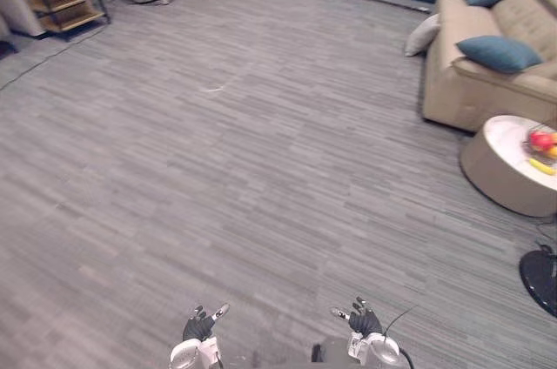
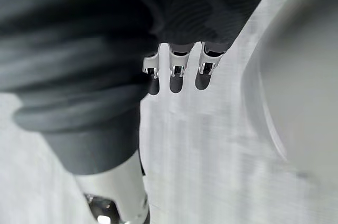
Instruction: Pick up cushions and gather them together orderly.
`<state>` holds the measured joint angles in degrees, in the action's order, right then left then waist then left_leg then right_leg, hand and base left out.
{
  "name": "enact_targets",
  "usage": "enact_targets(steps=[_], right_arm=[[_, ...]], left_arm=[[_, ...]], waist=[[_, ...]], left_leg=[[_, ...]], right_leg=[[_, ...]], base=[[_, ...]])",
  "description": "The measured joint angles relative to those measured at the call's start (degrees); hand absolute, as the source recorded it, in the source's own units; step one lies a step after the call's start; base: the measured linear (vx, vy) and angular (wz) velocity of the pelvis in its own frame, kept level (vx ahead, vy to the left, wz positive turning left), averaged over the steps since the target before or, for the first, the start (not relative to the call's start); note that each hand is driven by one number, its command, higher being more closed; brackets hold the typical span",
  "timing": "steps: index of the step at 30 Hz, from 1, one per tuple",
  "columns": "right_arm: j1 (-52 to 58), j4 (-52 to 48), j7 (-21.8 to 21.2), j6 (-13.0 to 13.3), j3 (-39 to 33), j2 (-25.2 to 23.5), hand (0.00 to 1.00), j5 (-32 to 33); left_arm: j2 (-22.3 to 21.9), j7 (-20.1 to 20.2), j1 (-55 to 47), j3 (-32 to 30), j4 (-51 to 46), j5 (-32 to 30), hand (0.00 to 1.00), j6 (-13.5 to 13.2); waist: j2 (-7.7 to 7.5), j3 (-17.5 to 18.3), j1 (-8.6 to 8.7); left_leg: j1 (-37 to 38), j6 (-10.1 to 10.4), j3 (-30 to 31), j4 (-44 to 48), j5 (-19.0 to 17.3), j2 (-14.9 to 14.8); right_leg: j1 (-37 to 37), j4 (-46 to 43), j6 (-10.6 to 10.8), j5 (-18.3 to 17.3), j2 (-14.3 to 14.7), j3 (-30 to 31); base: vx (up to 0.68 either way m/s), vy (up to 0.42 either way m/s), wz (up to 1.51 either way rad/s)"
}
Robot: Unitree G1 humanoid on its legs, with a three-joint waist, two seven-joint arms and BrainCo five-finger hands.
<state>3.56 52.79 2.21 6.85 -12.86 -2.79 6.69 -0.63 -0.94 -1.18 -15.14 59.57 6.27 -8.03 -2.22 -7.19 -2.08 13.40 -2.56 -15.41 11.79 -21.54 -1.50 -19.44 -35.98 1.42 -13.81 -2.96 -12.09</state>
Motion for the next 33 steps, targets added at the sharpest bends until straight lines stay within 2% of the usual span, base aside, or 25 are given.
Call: enact_targets(steps=[1,3,4,6,9,10,12,14,15,16,17,18,19,20,21,22,23,24,25,26,27,29,30,31,33], right_arm=[[-0.3,0.6,0.0,0.0,-0.8,0.5,0.00,0.1],[-0.6,0.7,0.0,-0.2,-1.2,1.0,0.00,0.0],[-0.8,1.2,0.1,-0.3,-1.5,1.4,0.00,0.0],[-1.3,2.2,0.0,-0.6,-1.5,1.8,0.00,-0.1],[-1.6,1.9,0.0,-0.7,0.5,3.5,0.00,-0.1],[-1.9,2.3,0.1,-1.2,0.3,3.2,0.00,-0.1],[-2.1,2.4,0.1,-1.6,1.4,2.1,0.00,0.0],[-2.0,3.1,0.0,-1.8,1.7,1.1,0.00,0.0],[-2.1,3.5,0.1,-1.8,1.6,0.5,0.00,0.0],[-2.0,3.7,0.1,-1.8,1.6,0.6,0.00,0.0],[-2.1,4.0,0.1,-1.8,1.6,0.7,0.00,0.0],[-2.2,4.9,0.2,-2.2,1.7,0.6,0.00,0.0],[-2.2,5.3,0.2,-2.2,2.2,0.1,0.00,0.0],[-2.1,5.6,0.1,-2.1,2.2,0.0,0.00,-0.1],[-3.5,6.6,0.0,-2.0,2.4,-0.2,0.00,-0.2],[-3.9,6.8,0.1,-2.0,2.3,-1.2,0.00,-0.7],[-2.7,6.8,0.0,-2.0,2.3,-1.1,0.00,-1.2],[-1.7,6.5,0.1,-1.6,2.5,-0.4,0.00,-2.2],[-1.0,6.5,0.0,-1.6,3.1,-0.7,0.00,-2.2],[-0.7,6.4,0.0,-1.7,3.9,-0.6,0.00,-2.3],[-0.4,5.7,-0.1,-1.6,4.0,-0.4,0.00,-2.3],[0.2,1.9,-0.1,-1.1,4.0,0.2,0.00,-2.3],[0.4,1.8,-0.1,-0.9,3.9,0.2,0.00,-2.3],[0.2,0.9,-0.1,-0.4,3.5,0.4,0.00,-2.3],[-0.1,0.2,-0.1,-0.1,2.0,0.5,0.00,-2.2]], left_arm=[[-0.3,0.0,0.5,1.2,0.8,-0.1,0.00,0.0],[-0.9,0.0,-0.1,1.5,0.9,-1.0,0.00,0.0],[-1.1,0.0,-0.3,1.4,0.9,-1.8,0.00,0.1],[-1.5,0.1,-0.9,0.2,0.7,-2.6,0.00,0.1],[-2.5,0.0,-1.1,-2.6,-0.7,-2.8,0.00,0.1],[-2.5,0.0,-1.5,-3.7,-1.3,-2.9,0.00,0.2],[-1.7,0.0,-2.4,-3.7,-3.1,-2.8,0.00,0.1],[-1.4,0.0,-3.5,-3.7,-4.6,-2.7,0.00,-0.1],[-1.2,0.0,-4.4,-3.4,-5.0,-2.7,0.00,-0.2],[-1.1,0.0,-4.5,-3.1,-5.0,-2.0,0.00,-0.2],[-1.0,0.0,-4.6,-3.0,-4.9,-1.6,0.00,-0.3],[-0.9,0.0,-4.7,-3.0,-5.1,-0.8,0.00,-0.6],[0.1,-0.1,-4.7,-3.0,-5.0,-0.5,0.00,-0.7],[0.4,-0.1,-4.5,-2.9,-4.8,-0.5,0.00,-0.8],[0.2,-0.1,-4.1,-3.2,-4.3,0.2,0.00,-0.8],[0.3,0.1,-4.1,-3.7,-5.3,0.3,0.00,-1.4],[0.0,0.0,-4.2,-3.4,-5.4,0.0,0.00,-1.4],[-0.2,0.0,-5.2,-3.2,-5.3,0.1,0.00,-1.3],[0.8,-0.1,-5.2,-2.4,-4.8,-0.3,0.00,-1.1],[1.8,-0.1,-4.9,-1.2,-4.3,-0.6,0.00,-1.0],[2.2,-0.1,-4.6,-0.6,-3.9,-0.9,0.00,-0.8],[2.0,-0.2,-4.2,0.9,-2.7,-1.8,0.00,0.1],[1.9,-0.2,-4.2,1.0,-2.6,-1.8,0.00,0.2],[1.6,-0.1,-3.9,1.0,-2.5,-1.8,0.00,0.2],[1.4,-0.1,-3.3,1.1,-2.1,-1.8,0.00,0.2]], waist=[[0.08,0.0,0.27],[0.86,0.1,1.19],[1.78,0.1,2.10],[2.42,0.9,1.35],[5.41,-0.4,1.04],[6.21,-0.9,0.30],[4.94,-1.5,-0.66],[3.88,-1.5,-1.52],[3.41,-1.3,-1.62],[3.67,-1.1,-1.62],[3.73,-1.1,-1.65],[2.83,-0.8,-2.57],[1.29,1.0,-3.20],[0.59,1.4,-2.84],[1.18,1.0,-2.98],[0.72,0.8,-4.03],[0.34,1.6,-3.93],[0.84,2.2,-4.16],[-0.36,2.6,-4.05],[-1.40,2.5,-3.61],[-1.06,2.1,-3.10],[0.24,1.4,-1.07],[0.39,1.4,-1.04],[0.60,1.2,-0.81],[0.72,0.6,-0.47]], left_leg=[[2.4,0.2,0.4,-2.6,0.0,0.4],[5.2,0.7,1.6,-4.4,0.3,0.2],[6.2,1.3,4.5,-3.1,0.7,-1.2],[4.4,4.3,7.2,4.0,2.6,-2.6],[-8.8,8.2,9.4,36.7,12.7,-5.1],[-13.8,6.8,8.0,47.0,10.4,-7.5],[-19.3,5.2,6.7,49.7,7.6,-8.2],[-24.6,3.7,5.1,43.8,4.4,-8.1],[-28.0,3.8,5.1,33.1,4.2,-6.8],[-29.9,4.7,6.6,20.0,6.4,-5.3],[-30.7,4.9,7.4,15.8,7.9,-4.8],[-31.2,5.8,8.2,10.4,16.6,-3.3],[-30.8,4.6,6.1,10.6,16.0,-0.6],[-31.0,3.3,5.3,11.8,16.3,-0.7],[-32.3,1.8,4.2,17.9,14.0,-2.2],[-35.0,0.7,2.6,24.8,12.1,-2.5],[-33.9,0.2,3.2,22.3,12.2,-2.1],[-29.8,0.1,3.7,17.2,8.6,-1.2],[-27.2,-0.5,2.3,15.7,7.3,0.7],[-24.2,-0.4,1.6,14.2,5.8,2.4],[-21.7,-0.3,1.6,13.4,4.9,3.1],[-11.6,-0.7,1.6,8.1,3.1,3.3],[-10.0,-0.6,1.6,6.8,3.0,3.3],[-4.7,-0.2,1.9,2.2,2.4,3.1],[-0.9,0.0,2.3,-0.1,1.7,2.9]], right_leg=[[-1.0,9.3,-1.0,3.9,1.3,-0.3],[-0.8,13.7,-3.5,9.9,3.1,-0.1],[0.5,13.1,-7.1,12.2,4.3,0.1],[2.1,11.0,-7.7,8.6,4.6,-0.7],[10.3,16.1,-8.0,5.6,7.0,1.4],[15.7,19.2,-8.4,4.9,8.7,4.3],[22.6,23.5,-8.5,3.6,8.4,7.6],[27.2,26.0,-8.2,2.3,7.1,10.9],[29.0,26.7,-6.3,0.6,5.6,12.9],[30.3,27.0,-5.3,-1.4,4.3,14.2],[31.0,27.2,-5.0,-2.4,3.9,14.6],[32.9,28.1,-4.0,-4.1,1.8,16.5],[33.8,29.5,-3.5,-4.8,-1.1,18.5],[34.1,29.9,-3.4,-3.8,-1.4,19.2],[34.9,30.3,-3.2,0.7,-1.5,21.3],[35.4,27.8,-2.3,2.6,-2.5,23.4],[35.1,25.6,-1.4,2.2,-2.4,23.6],[32.2,14.9,2.6,0.7,-2.0,23.4],[28.1,4.7,5.2,1.5,-3.5,24.3],[23.4,-6.2,9.4,6.3,-4.0,25.3],[19.9,-14.4,10.4,8.3,-4.1,24.9],[11.1,-26.9,5.9,5.0,-3.8,17.5],[9.7,-27.2,5.2,4.3,-3.7,16.0],[4.1,-24.1,3.4,0.6,-2.9,10.3],[-0.3,-17.4,2.2,-0.7,-1.7,6.5]], base=[[0.61,0.006,0.35],[0.55,-0.030,0.45],[0.67,-0.078,0.33],[0.66,-0.107,0.10],[0.59,-0.070,-0.45],[0.73,0.075,-0.96],[0.65,0.102,-0.84],[0.47,0.140,-0.79],[0.48,0.209,-0.73],[0.50,0.241,-0.64],[0.57,0.306,-0.52],[0.64,0.360,-0.51],[0.69,0.332,-0.48],[0.71,0.336,-0.42],[0.67,0.342,-0.39],[0.57,0.369,-0.41],[0.47,0.321,-0.48],[0.42,0.267,-0.38],[0.45,0.234,-0.44],[0.45,0.216,-0.26],[0.46,0.201,-0.19],[0.52,0.213,-0.07],[0.55,0.168,-0.02],[0.35,0.097,0.01],[0.54,0.065,0.15]])
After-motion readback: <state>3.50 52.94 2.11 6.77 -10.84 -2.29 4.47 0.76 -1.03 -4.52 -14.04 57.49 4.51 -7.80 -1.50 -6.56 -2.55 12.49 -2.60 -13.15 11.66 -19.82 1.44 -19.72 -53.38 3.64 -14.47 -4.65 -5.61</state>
